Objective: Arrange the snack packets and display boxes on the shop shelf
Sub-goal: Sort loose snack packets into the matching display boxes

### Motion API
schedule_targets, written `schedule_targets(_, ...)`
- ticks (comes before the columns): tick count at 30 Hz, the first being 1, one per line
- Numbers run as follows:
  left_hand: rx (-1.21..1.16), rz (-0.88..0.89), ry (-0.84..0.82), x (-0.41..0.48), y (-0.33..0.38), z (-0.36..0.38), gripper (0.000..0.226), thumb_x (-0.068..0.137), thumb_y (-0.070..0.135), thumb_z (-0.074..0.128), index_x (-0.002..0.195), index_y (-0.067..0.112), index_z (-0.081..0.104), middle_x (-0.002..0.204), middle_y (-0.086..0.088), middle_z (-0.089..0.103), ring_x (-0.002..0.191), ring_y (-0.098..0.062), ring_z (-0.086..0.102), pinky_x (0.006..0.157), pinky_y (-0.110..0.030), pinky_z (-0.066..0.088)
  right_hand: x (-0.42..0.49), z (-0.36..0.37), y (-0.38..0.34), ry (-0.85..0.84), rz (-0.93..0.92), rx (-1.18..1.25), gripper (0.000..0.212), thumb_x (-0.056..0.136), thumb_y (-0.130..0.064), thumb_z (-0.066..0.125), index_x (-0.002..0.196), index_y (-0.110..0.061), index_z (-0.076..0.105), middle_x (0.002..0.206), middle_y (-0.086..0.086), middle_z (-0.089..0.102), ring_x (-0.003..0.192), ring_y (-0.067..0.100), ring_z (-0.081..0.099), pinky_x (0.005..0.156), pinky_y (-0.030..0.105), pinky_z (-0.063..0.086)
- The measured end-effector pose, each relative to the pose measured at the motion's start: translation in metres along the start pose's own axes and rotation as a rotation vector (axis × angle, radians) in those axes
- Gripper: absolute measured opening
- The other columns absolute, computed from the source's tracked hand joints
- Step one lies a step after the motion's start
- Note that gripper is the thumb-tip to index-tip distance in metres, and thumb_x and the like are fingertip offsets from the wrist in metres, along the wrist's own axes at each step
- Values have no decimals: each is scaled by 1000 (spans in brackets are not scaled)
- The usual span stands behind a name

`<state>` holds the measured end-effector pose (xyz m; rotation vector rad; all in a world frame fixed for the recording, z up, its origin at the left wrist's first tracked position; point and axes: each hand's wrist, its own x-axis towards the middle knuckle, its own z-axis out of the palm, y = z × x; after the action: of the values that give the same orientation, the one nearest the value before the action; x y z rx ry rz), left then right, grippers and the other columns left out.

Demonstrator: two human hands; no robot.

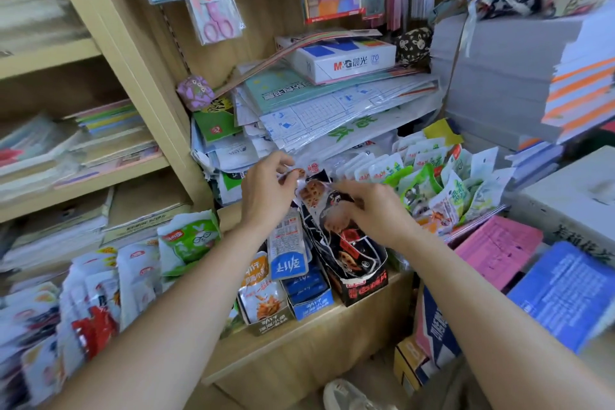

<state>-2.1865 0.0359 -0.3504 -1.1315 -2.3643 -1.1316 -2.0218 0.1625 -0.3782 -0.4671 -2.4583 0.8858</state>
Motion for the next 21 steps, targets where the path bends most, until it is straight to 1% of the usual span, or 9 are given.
schedule_targets(2, -39, 16, 16, -5, -6, 0, 9, 93, 15, 68, 99, 20, 72, 86, 13, 67, 79, -7, 65, 74, -30, 55, 3, 8, 3, -153, -1, -79, 42, 98, -24, 61, 140, -22, 57, 150, 0, 48, 131, 24, 54, 111, 39, 43)
schedule_targets(4, -69, 2, -1, -9, -13, 0, 11, 93, 14, 68, 97, 21, 76, 85, 13, 71, 79, -5, 67, 77, -31, 58, 4, 11, 4, -216, -5, -87, 49, 99, -27, 59, 147, -21, 48, 158, -1, 35, 144, 21, 38, 119, 37, 30)
schedule_targets(7, -42, 2, -59, -9, -16, 2, 15, 94, 14, 68, 101, 22, 78, 92, 9, 76, 75, -13, 69, 75, -35, 59, 0, 6, 1, -107, -46, -12, 52, 97, -24, 62, 147, -27, 46, 156, -4, 38, 146, 12, 29, 121, 31, 20)
schedule_targets(9, -25, 19, -82, -4, -13, 4, 16, 94, 14, 67, 103, 22, 79, 93, 7, 76, 69, -14, 68, 72, -36, 58, -6, -1, -1, -20, -47, 97, 50, 95, -23, 65, 141, -36, 49, 149, -12, 43, 140, 5, 33, 116, 27, 25)
schedule_targets(11, 13, 60, -110, 4, -9, 5, 17, 95, 15, 67, 104, 22, 79, 92, 5, 76, 68, -13, 63, 72, -33, 55, -12, -5, 1, 12, -48, 114, 49, 93, -27, 68, 140, -31, 54, 146, -11, 49, 134, 4, 40, 112, 28, 33)
schedule_targets(14, 103, 179, -147, 17, -6, 7, 15, 93, 15, 69, 102, 21, 80, 90, 3, 66, 89, -17, 55, 79, -31, 44, -18, -7, 5, 54, 8, 120, 40, 92, -24, 70, 131, -21, 64, 131, -8, 62, 120, 3, 52, 105, 27, 42)
schedule_targets(16, 115, 221, -200, 22, -5, 8, 15, 94, 14, 69, 103, 19, 79, 92, 0, 63, 95, -21, 56, 82, -34, 45, -21, -7, 5, 111, 29, 144, 32, 91, -22, 70, 123, -21, 68, 117, -13, 65, 111, 6, 60, 101, 33, 51)
schedule_targets(19, 126, 189, -357, 28, -6, 6, 24, 98, 18, 62, 114, 30, 75, 110, -1, 69, 107, -23, 59, 89, -37, 49, -23, -7, 1, 131, 37, 169, 27, 91, -21, 70, 117, -23, 71, 108, -14, 68, 104, 7, 65, 96, 36, 55)
schedule_targets(21, 100, 152, -418, 26, -9, -5, 30, 97, 20, 61, 122, 34, 71, 122, 0, 68, 115, -22, 59, 94, -41, 50, -23, -7, -5, 126, 47, 178, 26, 90, -21, 71, 116, -23, 72, 107, -12, 70, 102, 8, 65, 94, 36, 55)
